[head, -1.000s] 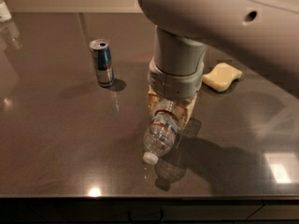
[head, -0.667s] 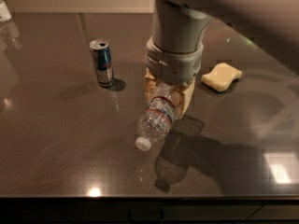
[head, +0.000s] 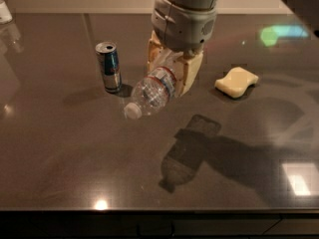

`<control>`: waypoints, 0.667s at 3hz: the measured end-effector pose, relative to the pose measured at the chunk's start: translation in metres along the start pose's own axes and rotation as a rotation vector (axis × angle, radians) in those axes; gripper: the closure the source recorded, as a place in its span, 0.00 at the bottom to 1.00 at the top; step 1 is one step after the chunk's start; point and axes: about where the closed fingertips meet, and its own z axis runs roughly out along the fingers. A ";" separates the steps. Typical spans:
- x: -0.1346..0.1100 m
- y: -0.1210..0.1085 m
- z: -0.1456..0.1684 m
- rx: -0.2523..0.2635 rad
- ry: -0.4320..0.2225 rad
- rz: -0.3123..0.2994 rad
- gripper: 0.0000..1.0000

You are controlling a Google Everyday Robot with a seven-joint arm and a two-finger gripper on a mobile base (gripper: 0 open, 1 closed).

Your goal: Pick water bottle

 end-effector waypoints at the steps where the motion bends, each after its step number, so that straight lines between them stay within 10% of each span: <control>1: 0.010 -0.024 -0.016 0.088 -0.006 0.052 1.00; 2: 0.010 -0.031 -0.016 0.112 -0.003 0.050 1.00</control>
Offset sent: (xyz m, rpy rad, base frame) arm 0.0121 0.0015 0.0155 0.0433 -0.0099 -0.0479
